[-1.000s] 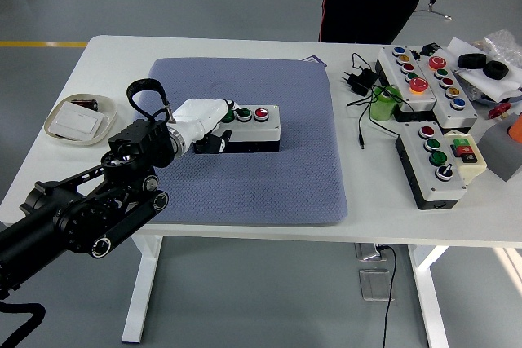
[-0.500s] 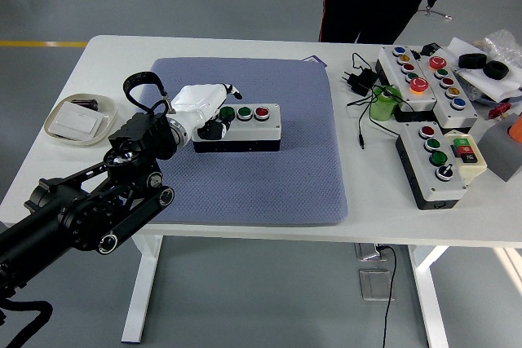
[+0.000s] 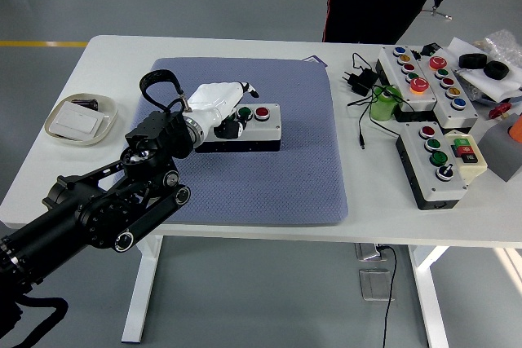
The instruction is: Pick up the button,place it on the desk,press the button,press the button
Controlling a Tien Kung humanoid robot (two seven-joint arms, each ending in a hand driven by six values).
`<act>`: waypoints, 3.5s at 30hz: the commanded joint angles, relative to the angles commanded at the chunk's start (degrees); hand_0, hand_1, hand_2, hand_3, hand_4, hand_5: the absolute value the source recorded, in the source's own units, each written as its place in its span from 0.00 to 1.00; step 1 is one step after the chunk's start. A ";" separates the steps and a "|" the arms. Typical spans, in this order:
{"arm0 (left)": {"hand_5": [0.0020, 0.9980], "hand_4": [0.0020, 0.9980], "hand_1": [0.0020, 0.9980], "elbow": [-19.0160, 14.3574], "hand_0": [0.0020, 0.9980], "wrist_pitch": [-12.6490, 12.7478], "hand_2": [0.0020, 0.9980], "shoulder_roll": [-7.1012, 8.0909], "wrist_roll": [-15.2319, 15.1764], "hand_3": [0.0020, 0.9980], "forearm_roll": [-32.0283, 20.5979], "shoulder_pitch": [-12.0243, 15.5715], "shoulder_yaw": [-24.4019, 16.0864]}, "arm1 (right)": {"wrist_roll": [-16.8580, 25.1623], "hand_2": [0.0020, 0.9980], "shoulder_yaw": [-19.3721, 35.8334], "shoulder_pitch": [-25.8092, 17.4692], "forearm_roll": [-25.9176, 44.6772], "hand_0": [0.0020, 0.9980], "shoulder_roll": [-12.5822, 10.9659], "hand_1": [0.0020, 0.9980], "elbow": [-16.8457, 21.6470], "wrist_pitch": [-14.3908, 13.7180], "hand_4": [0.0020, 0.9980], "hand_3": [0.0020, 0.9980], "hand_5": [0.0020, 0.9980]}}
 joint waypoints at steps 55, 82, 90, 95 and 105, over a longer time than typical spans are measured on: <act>0.00 0.45 0.00 3.46 0.00 0.51 0.00 -0.20 0.10 0.76 -1.19 0.24 5.17 | 0.13 0.55 -0.21 0.35 0.13 0.64 -0.04 0.51 0.00 -0.12 0.25 0.59 0.35; 0.58 0.80 0.27 -17.25 0.12 12.31 0.33 7.11 -7.08 0.97 -13.35 16.23 -21.33 | -0.06 0.55 0.88 -1.18 0.21 0.64 -0.22 0.51 0.00 -0.07 0.25 0.59 0.35; 0.70 0.79 0.68 -19.95 0.59 11.31 0.71 9.13 -11.48 0.95 -26.59 21.91 -31.14 | -0.12 0.55 0.95 -1.35 0.54 0.64 -0.16 0.51 0.00 -0.14 0.25 0.59 0.35; 0.90 0.76 0.82 -20.57 0.79 9.98 0.84 10.71 -13.59 0.91 -34.00 25.89 -37.84 | -0.06 0.55 1.46 -1.34 0.33 0.64 -0.05 0.51 0.00 -0.22 0.25 0.59 0.35; 0.93 0.74 0.83 -18.07 0.82 8.63 0.85 11.86 -17.40 0.82 -48.78 29.45 -43.64 | 0.19 0.55 2.16 -1.56 0.51 0.64 0.39 0.51 0.00 -0.24 0.25 0.59 0.35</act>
